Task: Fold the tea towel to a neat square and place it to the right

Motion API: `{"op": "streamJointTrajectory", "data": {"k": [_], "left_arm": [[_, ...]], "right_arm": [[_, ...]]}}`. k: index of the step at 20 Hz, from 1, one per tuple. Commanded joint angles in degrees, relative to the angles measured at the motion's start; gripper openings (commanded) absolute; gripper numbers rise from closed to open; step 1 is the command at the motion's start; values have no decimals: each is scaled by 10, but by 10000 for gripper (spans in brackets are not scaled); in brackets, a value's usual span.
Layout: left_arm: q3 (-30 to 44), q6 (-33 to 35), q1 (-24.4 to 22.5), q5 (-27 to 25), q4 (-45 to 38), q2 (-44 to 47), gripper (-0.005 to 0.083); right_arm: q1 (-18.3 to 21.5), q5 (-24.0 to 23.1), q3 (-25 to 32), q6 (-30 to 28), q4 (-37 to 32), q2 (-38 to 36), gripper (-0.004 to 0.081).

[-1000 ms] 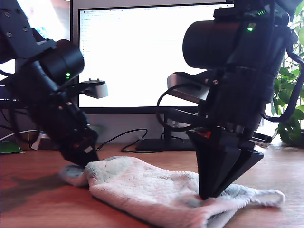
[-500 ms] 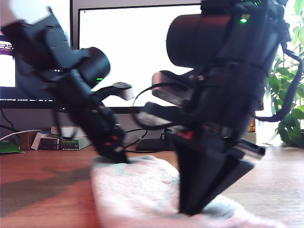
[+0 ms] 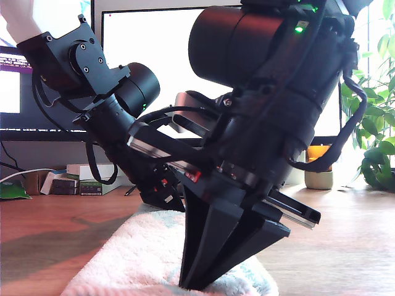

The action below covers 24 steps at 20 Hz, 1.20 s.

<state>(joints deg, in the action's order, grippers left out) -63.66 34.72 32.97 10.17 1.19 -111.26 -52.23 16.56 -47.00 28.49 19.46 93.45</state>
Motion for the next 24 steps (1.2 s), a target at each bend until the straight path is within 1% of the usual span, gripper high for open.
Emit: {"op": "streamJointTrajectory", "data": {"k": [1,3,6,9,11,15,16,17,19,20,22,23,24], "left_arm": [[5,2,5,0,5,-36,-21],[-3,2,5,-1,12,-34,-21],[-23,2,5,0,46,-22,-21],[-24,2,5,9,52,-5,-21],[-24,2,5,9,71,8,-21],[-24,0,4,14,80,44,-21],[-24,-3,4,15,87,56,-21],[-24,-2,4,16,91,66,-21],[-24,-2,-1,16,91,84,-21],[-24,-3,-5,16,96,94,-21],[-24,-24,-14,16,127,118,-21],[-24,-32,-20,23,143,132,-21],[-23,-37,-25,44,158,148,-21]], "right_arm": [[-5,-2,18,0,2,17,-9],[-5,-2,17,-4,-8,14,0],[-4,-2,9,-35,-4,-8,0],[6,-4,4,-35,14,-32,0],[15,-6,4,-43,30,-50,0],[38,-5,4,-50,34,-81,0],[47,-4,4,-63,39,-85,0],[57,-1,4,-64,46,-87,0],[76,16,4,-75,57,-87,0],[83,28,4,-93,57,-87,0],[102,42,2,-140,50,-87,-13],[115,43,-1,-154,42,-87,-12],[129,45,-5,-160,35,-87,-12]]}}
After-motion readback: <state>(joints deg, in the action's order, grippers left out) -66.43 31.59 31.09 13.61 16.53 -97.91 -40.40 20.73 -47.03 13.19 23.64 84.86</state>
